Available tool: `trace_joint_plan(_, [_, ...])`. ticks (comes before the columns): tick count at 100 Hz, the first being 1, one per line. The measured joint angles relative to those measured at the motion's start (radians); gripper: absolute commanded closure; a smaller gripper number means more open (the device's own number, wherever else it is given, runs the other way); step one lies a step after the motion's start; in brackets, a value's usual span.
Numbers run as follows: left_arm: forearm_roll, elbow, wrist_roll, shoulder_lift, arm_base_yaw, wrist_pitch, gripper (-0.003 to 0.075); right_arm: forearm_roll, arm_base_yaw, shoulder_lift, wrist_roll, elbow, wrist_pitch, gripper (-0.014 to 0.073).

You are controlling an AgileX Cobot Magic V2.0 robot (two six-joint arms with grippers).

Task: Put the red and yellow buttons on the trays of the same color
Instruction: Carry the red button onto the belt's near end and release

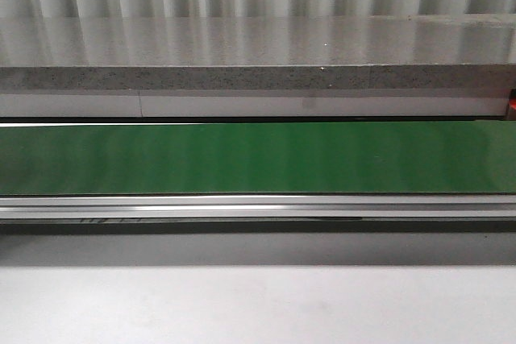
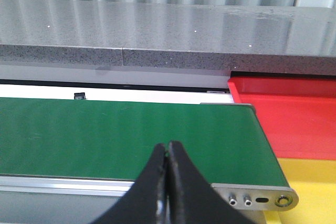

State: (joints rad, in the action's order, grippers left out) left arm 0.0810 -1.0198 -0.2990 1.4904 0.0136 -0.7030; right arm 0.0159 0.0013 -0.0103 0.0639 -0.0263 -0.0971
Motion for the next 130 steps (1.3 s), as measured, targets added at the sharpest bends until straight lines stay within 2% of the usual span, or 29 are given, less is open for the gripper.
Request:
trace_joint_plan(22, [-0.025, -0.062, 0.055, -0.023, 0.019, -0.048, 0.0209, 0.0, 0.0, 0.0, 0.0, 0.0, 0.0, 0.0661])
trace_joint_plan(68, [-0.054, -0.075, 0.065, -0.231, 0.034, -0.096, 0.0209, 0.0, 0.0, 0.0, 0.0, 0.0, 0.0, 0.0661])
trace_joint_plan(89, [-0.054, -0.03, 0.059, -0.252, -0.081, -0.097, 0.0209, 0.0, 0.0, 0.0, 0.0, 0.0, 0.0, 0.0661])
trace_joint_plan(130, [-0.052, 0.221, 0.014, -0.252, -0.395, -0.025, 0.0209, 0.0, 0.0, 0.0, 0.0, 0.0, 0.0, 0.0661])
